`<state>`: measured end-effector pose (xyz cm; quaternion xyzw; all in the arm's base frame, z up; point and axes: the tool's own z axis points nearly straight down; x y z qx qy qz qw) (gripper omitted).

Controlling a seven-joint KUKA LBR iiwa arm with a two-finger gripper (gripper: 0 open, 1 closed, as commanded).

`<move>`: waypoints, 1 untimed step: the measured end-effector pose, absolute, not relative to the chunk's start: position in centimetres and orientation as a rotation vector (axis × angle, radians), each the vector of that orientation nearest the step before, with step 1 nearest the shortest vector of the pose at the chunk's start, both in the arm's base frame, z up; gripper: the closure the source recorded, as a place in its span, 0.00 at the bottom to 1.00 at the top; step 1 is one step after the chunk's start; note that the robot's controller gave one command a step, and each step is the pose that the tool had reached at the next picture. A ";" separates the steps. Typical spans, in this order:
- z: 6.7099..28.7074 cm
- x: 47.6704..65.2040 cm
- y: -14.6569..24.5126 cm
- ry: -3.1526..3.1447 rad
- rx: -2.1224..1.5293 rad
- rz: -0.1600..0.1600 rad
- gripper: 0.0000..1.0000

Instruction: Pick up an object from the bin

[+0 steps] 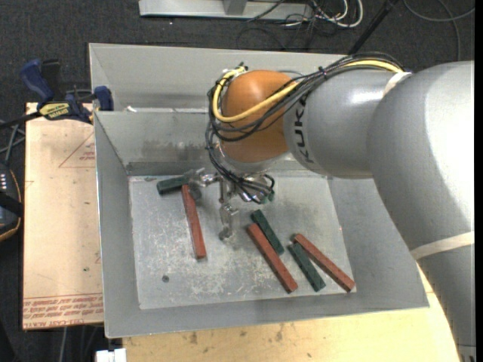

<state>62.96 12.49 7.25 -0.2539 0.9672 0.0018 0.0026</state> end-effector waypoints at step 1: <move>7.2 64.4 11.7 3.068 -0.648 0.002 0.00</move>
Offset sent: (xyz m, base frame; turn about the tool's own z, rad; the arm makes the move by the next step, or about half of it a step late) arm 0.0181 0.1018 0.0205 -0.0227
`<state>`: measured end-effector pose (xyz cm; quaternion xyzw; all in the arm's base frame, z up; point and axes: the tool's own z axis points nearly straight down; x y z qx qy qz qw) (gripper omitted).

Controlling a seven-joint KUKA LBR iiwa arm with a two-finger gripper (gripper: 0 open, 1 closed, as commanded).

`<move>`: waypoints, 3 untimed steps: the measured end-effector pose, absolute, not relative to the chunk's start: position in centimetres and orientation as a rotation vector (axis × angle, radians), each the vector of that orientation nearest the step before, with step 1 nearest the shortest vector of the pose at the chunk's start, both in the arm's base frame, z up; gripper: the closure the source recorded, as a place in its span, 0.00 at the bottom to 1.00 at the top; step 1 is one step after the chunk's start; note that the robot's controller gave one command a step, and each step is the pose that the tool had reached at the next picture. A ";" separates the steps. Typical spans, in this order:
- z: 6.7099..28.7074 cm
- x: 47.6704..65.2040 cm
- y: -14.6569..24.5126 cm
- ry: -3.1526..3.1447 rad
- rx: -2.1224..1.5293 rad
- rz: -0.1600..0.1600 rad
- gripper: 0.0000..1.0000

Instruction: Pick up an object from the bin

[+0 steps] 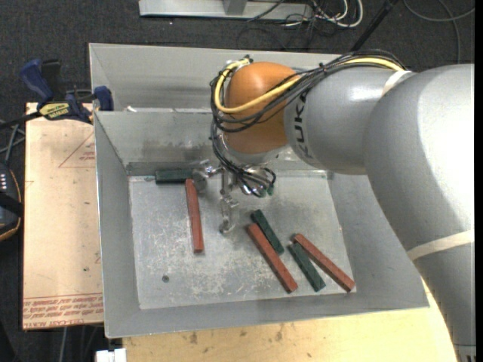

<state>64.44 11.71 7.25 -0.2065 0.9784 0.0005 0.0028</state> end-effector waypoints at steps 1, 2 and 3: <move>8.2 64.8 16.7 3.018 -0.855 -0.001 0.00; 7.1 63.7 18.4 2.836 -1.345 0.003 1.00; 7.1 63.7 18.4 2.836 -1.345 0.003 1.00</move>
Offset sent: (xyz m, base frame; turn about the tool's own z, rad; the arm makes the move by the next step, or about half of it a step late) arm -0.0086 0.0662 -0.0025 -0.4742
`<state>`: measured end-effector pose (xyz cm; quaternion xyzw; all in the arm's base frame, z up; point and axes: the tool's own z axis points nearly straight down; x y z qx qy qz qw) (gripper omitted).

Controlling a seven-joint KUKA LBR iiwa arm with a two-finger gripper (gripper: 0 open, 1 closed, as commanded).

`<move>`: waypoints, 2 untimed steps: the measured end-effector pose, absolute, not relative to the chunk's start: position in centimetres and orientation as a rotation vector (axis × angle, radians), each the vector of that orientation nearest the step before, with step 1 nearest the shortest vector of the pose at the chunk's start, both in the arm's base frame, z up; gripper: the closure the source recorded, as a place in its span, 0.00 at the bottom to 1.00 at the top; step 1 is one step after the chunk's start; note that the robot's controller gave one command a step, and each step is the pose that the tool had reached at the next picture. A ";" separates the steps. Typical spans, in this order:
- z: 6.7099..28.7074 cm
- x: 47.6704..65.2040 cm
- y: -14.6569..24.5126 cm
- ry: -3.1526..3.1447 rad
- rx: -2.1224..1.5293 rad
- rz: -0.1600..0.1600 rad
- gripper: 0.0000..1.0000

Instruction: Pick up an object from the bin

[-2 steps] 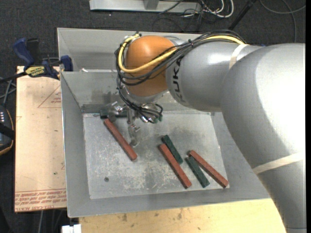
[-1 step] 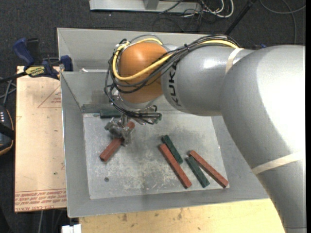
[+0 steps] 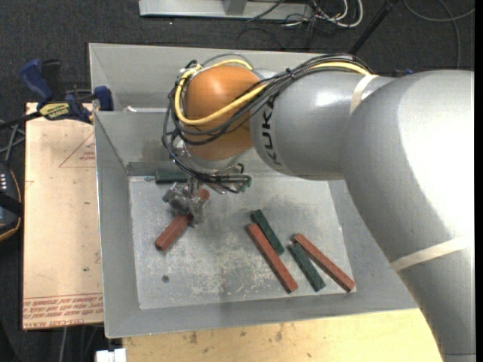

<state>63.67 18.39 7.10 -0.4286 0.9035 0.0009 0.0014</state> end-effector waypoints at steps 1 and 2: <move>11.5 64.5 17.3 2.839 -1.350 0.005 1.00; 23.6 62.2 20.1 2.848 -1.316 0.002 1.00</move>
Offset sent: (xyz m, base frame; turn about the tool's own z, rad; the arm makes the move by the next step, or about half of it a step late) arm -0.0155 0.0160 0.1647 0.0187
